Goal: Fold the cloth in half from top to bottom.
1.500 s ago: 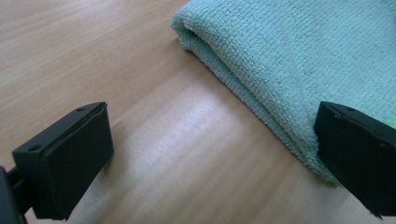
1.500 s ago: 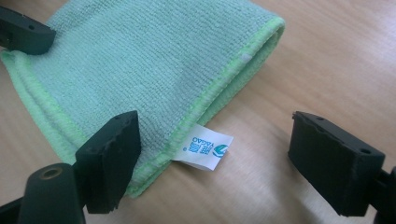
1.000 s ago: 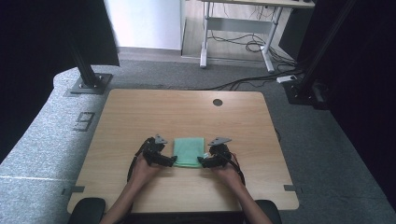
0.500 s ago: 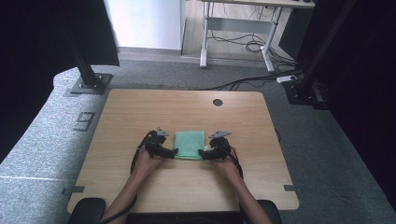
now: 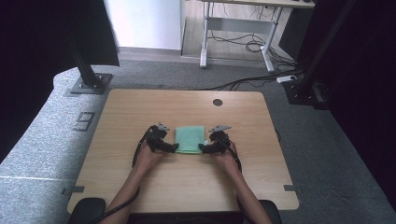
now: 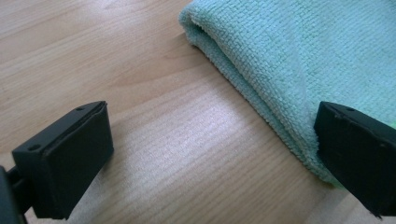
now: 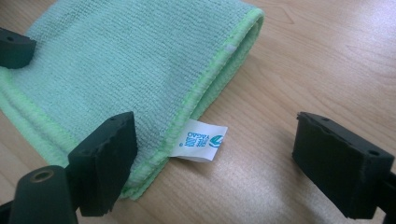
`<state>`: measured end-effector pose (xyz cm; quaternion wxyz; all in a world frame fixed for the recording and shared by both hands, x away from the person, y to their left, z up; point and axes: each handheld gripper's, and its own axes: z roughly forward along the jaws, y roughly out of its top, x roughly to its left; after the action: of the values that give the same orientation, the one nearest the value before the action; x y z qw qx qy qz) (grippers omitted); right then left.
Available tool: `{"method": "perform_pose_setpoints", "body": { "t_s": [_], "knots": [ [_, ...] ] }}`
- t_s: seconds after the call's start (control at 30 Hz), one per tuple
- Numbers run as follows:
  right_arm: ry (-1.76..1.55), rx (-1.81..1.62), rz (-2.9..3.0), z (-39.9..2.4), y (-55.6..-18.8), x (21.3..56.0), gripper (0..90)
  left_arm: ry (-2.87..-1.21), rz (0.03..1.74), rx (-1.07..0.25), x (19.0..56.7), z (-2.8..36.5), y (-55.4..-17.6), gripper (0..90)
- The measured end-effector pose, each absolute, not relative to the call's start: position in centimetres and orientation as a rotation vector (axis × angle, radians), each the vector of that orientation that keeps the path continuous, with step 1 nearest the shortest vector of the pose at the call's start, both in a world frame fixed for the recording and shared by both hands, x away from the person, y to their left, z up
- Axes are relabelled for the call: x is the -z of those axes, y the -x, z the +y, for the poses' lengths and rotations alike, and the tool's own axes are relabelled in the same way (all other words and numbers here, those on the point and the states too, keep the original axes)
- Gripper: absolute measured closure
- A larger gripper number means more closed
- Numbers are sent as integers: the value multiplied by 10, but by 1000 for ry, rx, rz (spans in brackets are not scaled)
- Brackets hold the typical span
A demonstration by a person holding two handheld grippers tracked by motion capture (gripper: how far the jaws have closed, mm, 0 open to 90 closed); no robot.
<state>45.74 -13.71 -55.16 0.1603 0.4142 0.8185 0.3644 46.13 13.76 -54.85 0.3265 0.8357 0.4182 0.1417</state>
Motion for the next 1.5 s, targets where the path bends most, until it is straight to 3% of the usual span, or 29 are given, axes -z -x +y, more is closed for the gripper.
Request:
{"method": "perform_pose_setpoints", "body": {
  "t_s": [0.27, 0.5, 0.87, 1.17, 1.5],
  "knots": [
    [-1174, -1084, 2321, -140, -457, 554, 129, -2181, 1099, -366, 549, 138, -460, 0],
    [-1182, -1071, 2323, -139, -457, 553, 131, -2177, 1126, -288, 541, 139, -471, 0],
    [-1195, -1040, 2334, -138, -452, 551, 164, -2110, 1152, -387, 520, 130, -512, 10],
    [-1185, -1044, 2347, -139, -450, 550, 178, -2146, 1201, -458, 537, 116, -537, 12],
    [-1183, -1036, 2351, -139, -452, 550, 138, -2131, 1179, -453, 532, 121, -515, 24]
  ]
}}
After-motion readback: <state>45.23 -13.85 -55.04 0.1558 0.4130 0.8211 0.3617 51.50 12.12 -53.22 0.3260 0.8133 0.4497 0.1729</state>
